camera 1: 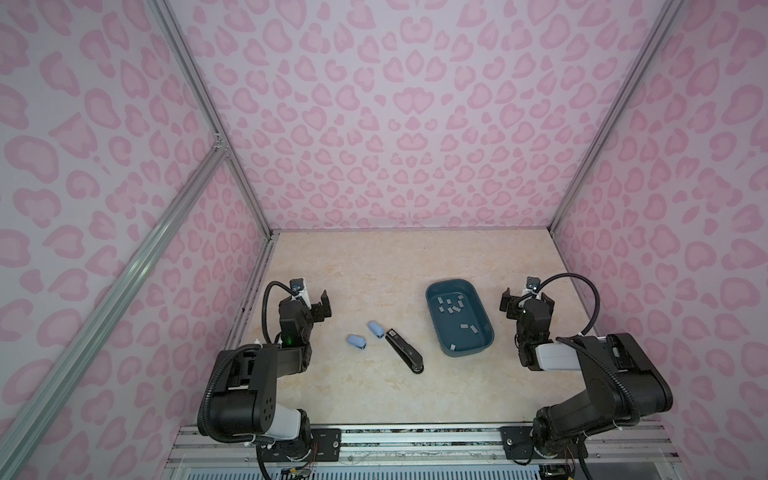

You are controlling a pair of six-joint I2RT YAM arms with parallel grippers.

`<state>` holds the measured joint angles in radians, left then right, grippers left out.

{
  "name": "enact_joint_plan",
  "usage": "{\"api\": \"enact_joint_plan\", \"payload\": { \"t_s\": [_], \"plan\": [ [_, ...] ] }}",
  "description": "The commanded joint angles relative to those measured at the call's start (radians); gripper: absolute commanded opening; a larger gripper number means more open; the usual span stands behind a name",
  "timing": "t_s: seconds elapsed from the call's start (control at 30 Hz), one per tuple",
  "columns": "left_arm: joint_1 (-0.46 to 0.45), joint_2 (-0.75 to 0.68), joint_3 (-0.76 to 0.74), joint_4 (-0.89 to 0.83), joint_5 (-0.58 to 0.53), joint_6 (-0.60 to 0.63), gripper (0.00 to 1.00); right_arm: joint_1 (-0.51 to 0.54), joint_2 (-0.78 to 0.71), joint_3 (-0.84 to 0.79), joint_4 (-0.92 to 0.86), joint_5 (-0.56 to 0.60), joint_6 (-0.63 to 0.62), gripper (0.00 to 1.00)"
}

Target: Load the staples into the stapler

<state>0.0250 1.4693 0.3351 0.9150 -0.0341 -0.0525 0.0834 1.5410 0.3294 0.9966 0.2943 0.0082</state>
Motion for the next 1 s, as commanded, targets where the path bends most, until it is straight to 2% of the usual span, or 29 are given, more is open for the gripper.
{"api": "enact_joint_plan", "payload": {
  "t_s": [0.0, 0.2, 0.23, 0.27, 0.33, 0.4, 0.47, 0.5, 0.57, 0.6, 0.63, 0.7, 0.73, 0.77, 0.83, 0.87, 0.9, 0.97],
  "plan": [
    [-0.002, 0.0, -0.001, 0.047, -0.006, 0.01, 0.97, 0.0, 0.0, 0.001, -0.003, 0.005, 0.007, 0.99],
    [-0.003, -0.002, -0.005, 0.054, -0.012, 0.01, 0.97, 0.0, -0.001, 0.0, -0.002, 0.003, 0.007, 1.0],
    [-0.006, -0.024, 0.007, 0.016, -0.041, -0.001, 0.97, 0.001, -0.005, -0.005, 0.005, 0.009, 0.003, 1.0],
    [-0.015, -0.071, 0.036, -0.072, -0.078, -0.005, 0.97, 0.009, -0.01, -0.011, 0.025, 0.037, 0.006, 0.99],
    [-0.025, -0.176, 0.138, -0.37, -0.135, -0.075, 0.97, 0.04, -0.056, -0.033, 0.057, 0.132, -0.015, 1.0],
    [-0.025, -0.233, 0.164, -0.433, -0.071, -0.09, 0.97, 0.103, -0.14, -0.011, -0.049, 0.228, -0.054, 1.0],
    [-0.027, -0.29, 0.142, -0.418, -0.061, -0.12, 0.97, 0.165, -0.239, 0.049, -0.221, 0.258, -0.076, 1.0],
    [-0.026, -0.316, 0.142, -0.435, -0.064, -0.151, 0.97, 0.184, -0.281, 0.084, -0.314, 0.254, -0.046, 1.0],
    [-0.026, -0.369, 0.183, -0.549, -0.048, -0.257, 0.97, 0.199, -0.367, 0.193, -0.567, 0.142, 0.102, 1.0],
    [-0.027, -0.383, 0.218, -0.605, 0.007, -0.256, 0.97, 0.197, -0.401, 0.262, -0.732, 0.042, 0.188, 1.0],
    [-0.028, -0.393, 0.236, -0.618, 0.08, -0.242, 0.97, 0.199, -0.421, 0.318, -0.836, -0.098, 0.211, 1.0],
    [-0.028, -0.409, 0.253, -0.628, 0.179, -0.252, 0.97, 0.202, -0.461, 0.287, -0.791, -0.276, 0.256, 1.0],
    [-0.028, -0.424, 0.255, -0.626, 0.224, -0.256, 0.97, 0.199, -0.496, 0.252, -0.766, -0.311, 0.339, 1.0],
    [-0.027, -0.437, 0.253, -0.622, 0.249, -0.258, 0.97, 0.197, -0.526, 0.216, -0.743, -0.343, 0.406, 1.0],
    [-0.028, -0.477, 0.239, -0.61, 0.274, -0.266, 0.97, 0.198, -0.592, 0.115, -0.599, -0.494, 0.456, 1.0],
    [-0.028, -0.495, 0.236, -0.612, 0.25, -0.287, 0.97, 0.208, -0.614, 0.076, -0.531, -0.538, 0.456, 0.99],
    [-0.027, -0.517, 0.234, -0.623, 0.213, -0.308, 0.97, 0.242, -0.642, 0.047, -0.505, -0.522, 0.459, 1.0],
    [-0.026, -0.564, 0.217, -0.621, 0.196, -0.308, 0.97, 0.364, -0.687, 0.023, -0.536, -0.371, 0.432, 0.99]
  ]
}}
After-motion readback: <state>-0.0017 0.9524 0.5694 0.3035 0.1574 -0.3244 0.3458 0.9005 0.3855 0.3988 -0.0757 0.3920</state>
